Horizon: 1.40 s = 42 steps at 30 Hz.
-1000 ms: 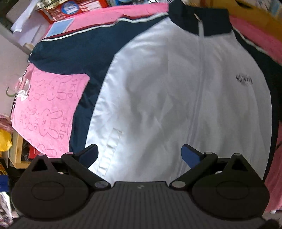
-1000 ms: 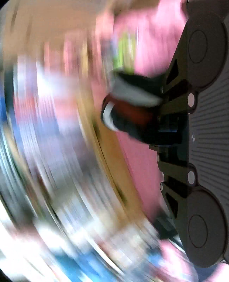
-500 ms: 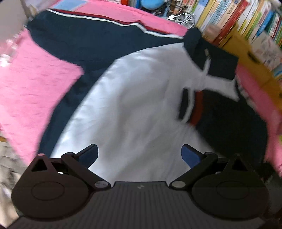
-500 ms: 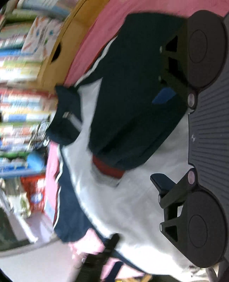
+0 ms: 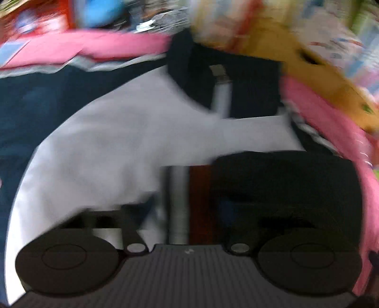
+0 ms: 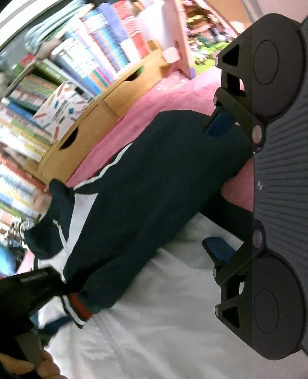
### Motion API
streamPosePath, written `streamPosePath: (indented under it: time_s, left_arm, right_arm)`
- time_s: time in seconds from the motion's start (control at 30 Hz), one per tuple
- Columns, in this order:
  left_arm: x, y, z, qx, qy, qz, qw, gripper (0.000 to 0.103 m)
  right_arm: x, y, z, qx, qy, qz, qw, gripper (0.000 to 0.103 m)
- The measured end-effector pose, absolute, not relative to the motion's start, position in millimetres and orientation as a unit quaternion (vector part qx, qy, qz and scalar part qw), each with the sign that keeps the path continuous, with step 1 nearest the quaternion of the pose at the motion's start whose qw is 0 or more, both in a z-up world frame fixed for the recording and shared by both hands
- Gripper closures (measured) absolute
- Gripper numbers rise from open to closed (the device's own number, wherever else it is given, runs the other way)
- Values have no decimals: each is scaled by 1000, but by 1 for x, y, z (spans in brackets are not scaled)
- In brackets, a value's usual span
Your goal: Fold clothes
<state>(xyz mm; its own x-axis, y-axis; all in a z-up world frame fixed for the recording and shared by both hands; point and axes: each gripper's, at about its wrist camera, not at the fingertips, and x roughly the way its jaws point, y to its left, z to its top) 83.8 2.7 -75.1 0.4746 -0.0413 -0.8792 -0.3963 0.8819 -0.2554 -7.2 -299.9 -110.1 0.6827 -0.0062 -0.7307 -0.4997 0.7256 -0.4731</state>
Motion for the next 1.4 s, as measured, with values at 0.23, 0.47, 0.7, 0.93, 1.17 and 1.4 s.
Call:
streamPosePath:
  time_s: [0.23,0.47,0.7,0.93,1.17,1.4]
  left_arm:
    - [92,8,-36,-140,445,78,881,99]
    - [94,44,-34,-90,430,132,889,99]
    - [104,90,-42,-69,439,189,876,97]
    - [114,90,-45,-59,436,184,879,97]
    - [113,76,-60,-50,460,153,873,97]
    - [80,62,-71,-77,477,115,868,93]
  right_arm:
    - [-13,-290,-114,-340,374,115,855,6]
    - [-1,-287,-119,-334,383,84,857,2]
    - [10,-288,-121,-329,379,74,862,2]
    - [30,-277,-121,-352,315,58,879,3]
    - [60,-340,-118,-161,414,17,896,0]
    - [36,-298,-101,-236,359,36,902,1]
